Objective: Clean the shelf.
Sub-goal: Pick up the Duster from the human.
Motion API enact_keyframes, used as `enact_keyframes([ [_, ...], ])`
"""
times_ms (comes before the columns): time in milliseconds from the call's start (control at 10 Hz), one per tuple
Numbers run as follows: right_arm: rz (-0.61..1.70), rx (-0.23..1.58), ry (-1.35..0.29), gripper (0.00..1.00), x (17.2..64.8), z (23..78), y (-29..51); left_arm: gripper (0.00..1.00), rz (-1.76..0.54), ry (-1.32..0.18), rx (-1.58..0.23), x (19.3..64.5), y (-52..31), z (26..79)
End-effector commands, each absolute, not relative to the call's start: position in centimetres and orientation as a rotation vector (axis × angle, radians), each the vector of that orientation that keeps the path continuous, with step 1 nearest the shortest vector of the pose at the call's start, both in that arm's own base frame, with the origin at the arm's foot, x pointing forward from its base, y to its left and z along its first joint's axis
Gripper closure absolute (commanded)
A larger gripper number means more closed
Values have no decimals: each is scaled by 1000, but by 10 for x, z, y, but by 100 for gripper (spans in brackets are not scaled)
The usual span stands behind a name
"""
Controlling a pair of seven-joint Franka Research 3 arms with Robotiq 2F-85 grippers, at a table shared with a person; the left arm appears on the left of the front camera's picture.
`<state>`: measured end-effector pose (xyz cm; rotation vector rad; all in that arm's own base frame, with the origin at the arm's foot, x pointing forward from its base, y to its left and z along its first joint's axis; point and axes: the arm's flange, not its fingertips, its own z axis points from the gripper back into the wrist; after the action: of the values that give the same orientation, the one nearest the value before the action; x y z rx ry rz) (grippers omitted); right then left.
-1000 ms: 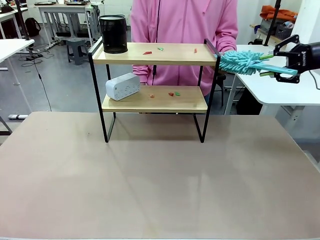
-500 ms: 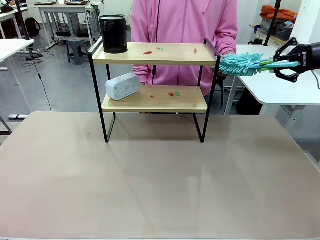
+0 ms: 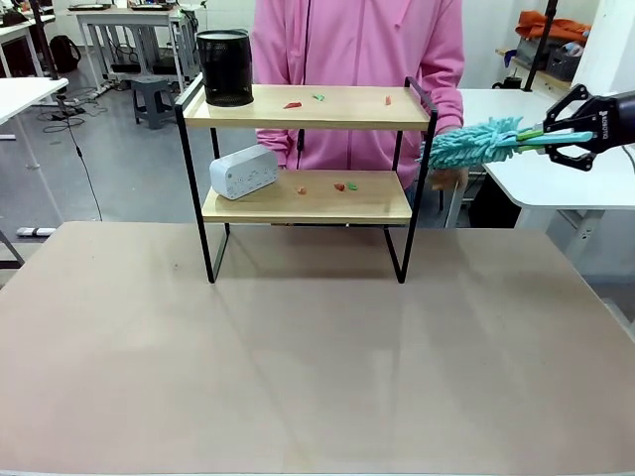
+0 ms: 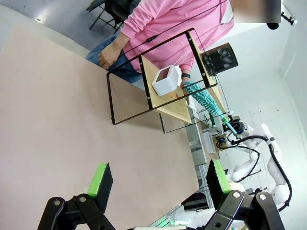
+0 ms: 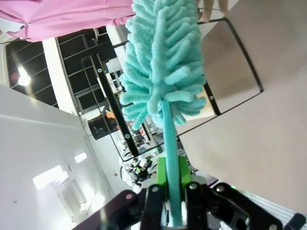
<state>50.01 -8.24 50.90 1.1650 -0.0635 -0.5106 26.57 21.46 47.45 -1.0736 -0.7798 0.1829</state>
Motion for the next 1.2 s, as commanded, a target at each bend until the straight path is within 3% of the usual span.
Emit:
enact_keyframes([
  [0,-385,1059,-152,100,469,539,-101,0,166,-809,-1084,267,214,476],
  [300,-172,795,-316,100,370,565,-127,0,166,-809,-1084,267,214,476],
  [600,36,663,-398,100,274,542,-132,0,166,-809,-1084,267,214,476],
  [800,112,669,-407,100,245,528,-133,0,166,-809,-1084,267,214,476],
  [1000,226,714,-327,100,246,514,-128,0,166,-809,-1084,267,214,476],
  [1100,114,671,-376,100,243,524,-129,0,166,-809,-1084,267,214,476],
])
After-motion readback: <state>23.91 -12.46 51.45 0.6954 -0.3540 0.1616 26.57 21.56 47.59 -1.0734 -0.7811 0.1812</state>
